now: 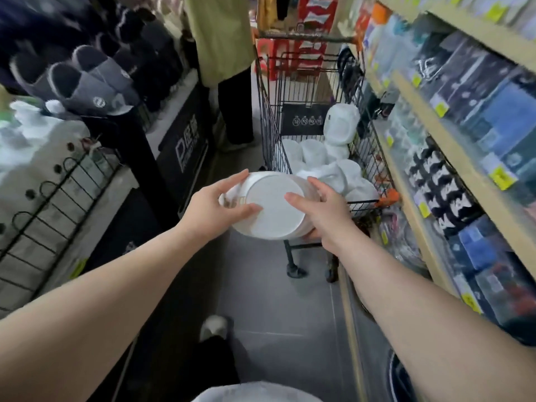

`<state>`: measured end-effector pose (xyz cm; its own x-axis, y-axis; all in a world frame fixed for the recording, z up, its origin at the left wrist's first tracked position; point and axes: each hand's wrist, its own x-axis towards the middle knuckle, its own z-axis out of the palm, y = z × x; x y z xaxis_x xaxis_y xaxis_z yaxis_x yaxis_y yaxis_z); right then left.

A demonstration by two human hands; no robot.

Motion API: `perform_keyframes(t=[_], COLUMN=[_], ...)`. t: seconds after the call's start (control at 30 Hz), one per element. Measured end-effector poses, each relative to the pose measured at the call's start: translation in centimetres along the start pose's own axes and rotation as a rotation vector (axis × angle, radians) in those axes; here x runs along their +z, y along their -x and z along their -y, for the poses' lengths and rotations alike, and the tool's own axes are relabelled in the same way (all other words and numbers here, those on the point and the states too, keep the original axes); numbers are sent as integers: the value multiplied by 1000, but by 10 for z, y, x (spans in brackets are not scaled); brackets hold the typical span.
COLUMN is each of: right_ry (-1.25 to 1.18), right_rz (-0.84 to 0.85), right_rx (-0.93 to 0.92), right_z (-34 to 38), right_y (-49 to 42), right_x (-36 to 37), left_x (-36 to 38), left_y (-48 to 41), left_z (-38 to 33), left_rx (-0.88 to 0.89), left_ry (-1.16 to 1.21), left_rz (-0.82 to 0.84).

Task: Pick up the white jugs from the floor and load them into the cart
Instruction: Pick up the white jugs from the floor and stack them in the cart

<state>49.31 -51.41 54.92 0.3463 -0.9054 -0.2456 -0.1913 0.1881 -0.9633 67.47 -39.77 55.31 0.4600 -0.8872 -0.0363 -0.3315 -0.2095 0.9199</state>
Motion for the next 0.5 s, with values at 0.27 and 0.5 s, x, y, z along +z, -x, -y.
perform_keyframes(t=[0.27, 0.5], right_ry=[-91, -135], right_rz=[-134, -320], right_rx=[54, 119], right_z=[44, 65], right_y=[-146, -242], right_x=[54, 53], left_x=[-37, -23], left_y=[-186, -323], left_z=[1, -13], left_rx=[84, 179], left_ry=[-118, -204], left_rz=[126, 289])
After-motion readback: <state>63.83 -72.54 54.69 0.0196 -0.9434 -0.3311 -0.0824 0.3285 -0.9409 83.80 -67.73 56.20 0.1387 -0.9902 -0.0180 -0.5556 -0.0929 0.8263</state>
